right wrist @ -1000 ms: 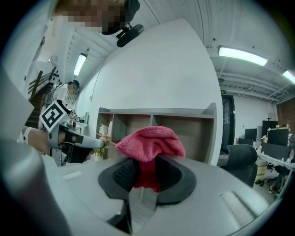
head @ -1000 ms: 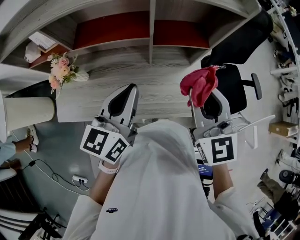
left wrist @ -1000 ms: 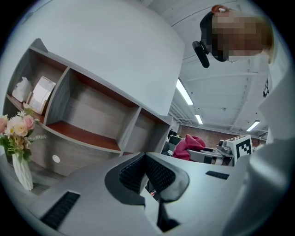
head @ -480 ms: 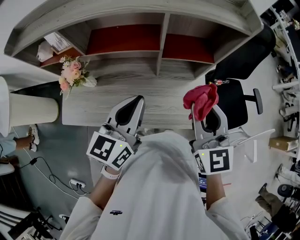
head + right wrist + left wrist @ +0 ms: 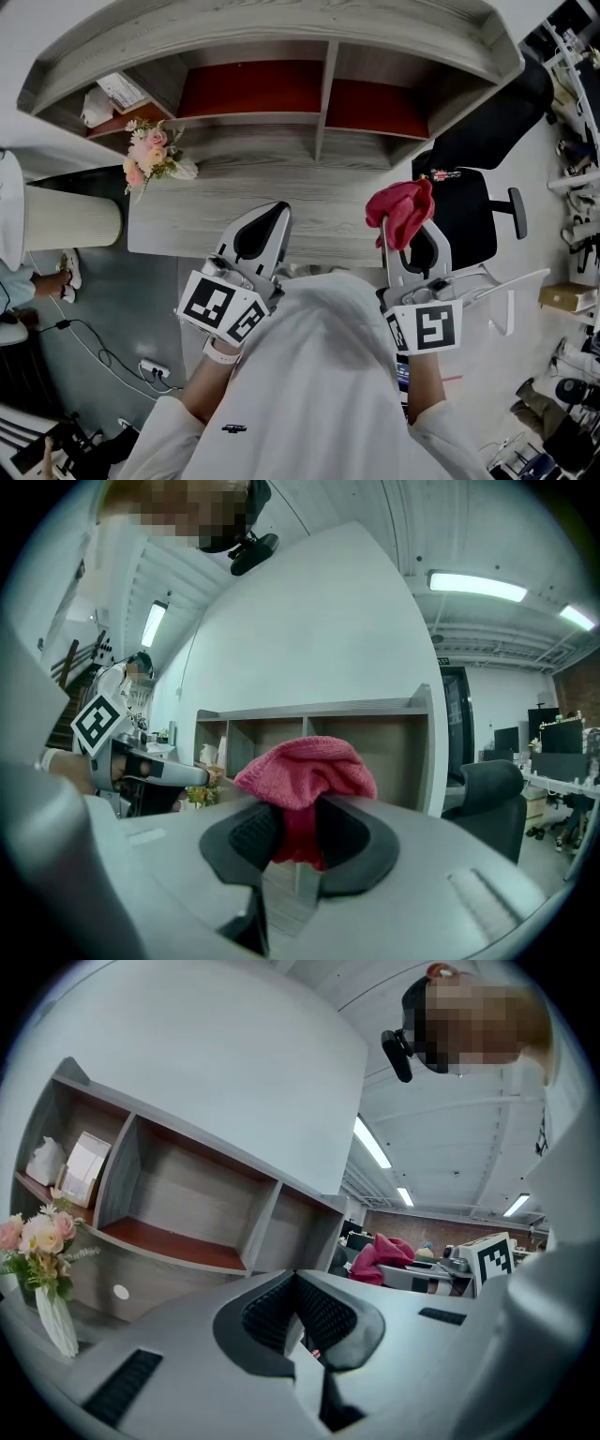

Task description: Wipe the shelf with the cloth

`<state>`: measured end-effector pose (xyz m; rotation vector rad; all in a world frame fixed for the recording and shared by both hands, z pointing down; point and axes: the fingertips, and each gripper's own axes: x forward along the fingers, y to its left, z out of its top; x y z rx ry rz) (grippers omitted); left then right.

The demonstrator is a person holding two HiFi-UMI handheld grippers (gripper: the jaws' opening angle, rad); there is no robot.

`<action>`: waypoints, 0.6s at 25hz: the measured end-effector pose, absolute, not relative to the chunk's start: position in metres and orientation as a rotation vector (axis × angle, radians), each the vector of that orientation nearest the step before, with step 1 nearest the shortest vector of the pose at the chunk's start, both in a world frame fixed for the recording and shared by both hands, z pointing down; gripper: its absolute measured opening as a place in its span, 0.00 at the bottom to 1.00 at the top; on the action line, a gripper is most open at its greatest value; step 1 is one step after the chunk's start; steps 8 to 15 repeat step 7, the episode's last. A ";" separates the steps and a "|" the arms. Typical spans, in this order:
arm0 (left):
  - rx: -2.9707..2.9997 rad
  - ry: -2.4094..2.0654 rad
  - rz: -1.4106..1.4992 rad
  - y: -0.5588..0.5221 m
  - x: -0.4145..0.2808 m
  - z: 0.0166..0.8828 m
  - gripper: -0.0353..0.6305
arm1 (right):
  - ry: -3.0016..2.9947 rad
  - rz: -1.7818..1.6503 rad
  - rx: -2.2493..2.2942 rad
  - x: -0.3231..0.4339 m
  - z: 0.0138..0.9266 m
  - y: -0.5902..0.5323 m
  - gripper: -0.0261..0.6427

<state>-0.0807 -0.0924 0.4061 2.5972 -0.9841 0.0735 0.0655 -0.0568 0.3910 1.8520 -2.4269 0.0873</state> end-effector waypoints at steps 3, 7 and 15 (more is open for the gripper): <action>2.599 -0.973 0.074 -0.094 -0.078 0.406 0.06 | -2.421 0.095 1.857 0.067 0.392 -0.057 0.18; 2.603 -0.962 0.077 -0.096 -0.077 0.408 0.06 | -2.411 0.095 1.863 0.069 0.395 -0.058 0.18; 2.603 -0.962 0.077 -0.096 -0.077 0.408 0.06 | -2.411 0.095 1.863 0.069 0.395 -0.058 0.18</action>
